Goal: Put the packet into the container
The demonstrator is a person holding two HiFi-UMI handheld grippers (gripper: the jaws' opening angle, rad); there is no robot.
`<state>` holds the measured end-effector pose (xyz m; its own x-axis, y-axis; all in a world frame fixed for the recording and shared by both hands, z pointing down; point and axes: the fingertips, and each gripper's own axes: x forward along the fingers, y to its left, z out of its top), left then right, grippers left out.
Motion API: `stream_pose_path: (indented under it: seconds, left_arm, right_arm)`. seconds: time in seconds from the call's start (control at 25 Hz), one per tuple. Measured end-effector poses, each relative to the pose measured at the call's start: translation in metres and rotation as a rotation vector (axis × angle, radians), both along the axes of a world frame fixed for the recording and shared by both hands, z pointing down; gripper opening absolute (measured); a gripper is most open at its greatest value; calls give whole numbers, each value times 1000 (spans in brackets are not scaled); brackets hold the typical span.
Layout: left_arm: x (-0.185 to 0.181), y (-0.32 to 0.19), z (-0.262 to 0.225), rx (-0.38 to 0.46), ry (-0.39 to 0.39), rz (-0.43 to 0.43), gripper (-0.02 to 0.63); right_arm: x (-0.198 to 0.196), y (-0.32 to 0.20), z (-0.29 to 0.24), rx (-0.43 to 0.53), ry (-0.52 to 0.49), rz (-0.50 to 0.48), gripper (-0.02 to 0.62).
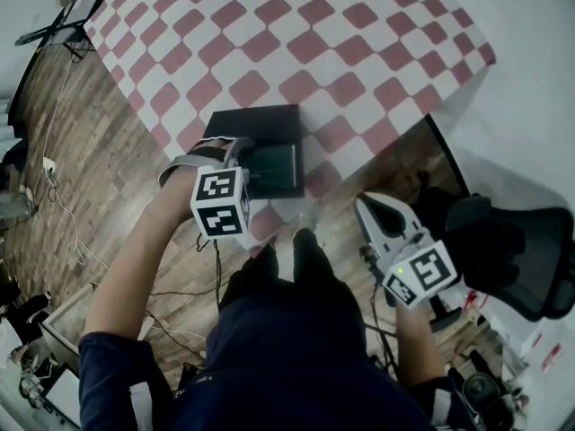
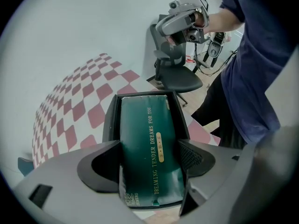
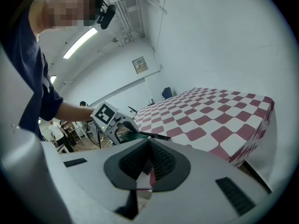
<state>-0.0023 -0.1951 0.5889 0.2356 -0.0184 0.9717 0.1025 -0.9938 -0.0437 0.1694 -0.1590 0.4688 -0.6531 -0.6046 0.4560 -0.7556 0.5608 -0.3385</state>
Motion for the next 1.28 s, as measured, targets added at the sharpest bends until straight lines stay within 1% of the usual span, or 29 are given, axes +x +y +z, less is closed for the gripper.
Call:
stream_pose_path:
  seconds: [0.2,0.28,0.52,0.68,0.8,0.92,0.96,1.08,1.28]
  left_arm:
    - [1,1,-1,-16,18,12,393]
    - [-1,0,-3,-10,20,17,393]
    - [1,-8,-19,21,58,3,393]
    - [3,-10,-33,43,99,-21,393]
    - [4,-7,-45,41,142,-47,392]
    - [3,-8,-63,87,193,-81,385]
    - [3,-10,-70,111,216,-96,362]
    - [4,-12,-94,179,299,-153,248]
    - [-8,-4,-127,271,404,-232,153]
  right_arm:
    - [-4,1,-2,0,1,-6,17]
    - [-7,0,-2,0,3,-11,17]
    - [-15,1,-1,4,4,-29,17]
    - [-22,0,-6,13,14,-39,17]
    - [-25,-1,-14,38,24,-39,17]
    - [-29,-2,-21,65,44,-41,17]
    - [-30,-2,-23,71,47,-41,17]
    - [-35,-2,-31,89,51,-39,17]
    - [-48,-1,-48,136,77,-48,17]
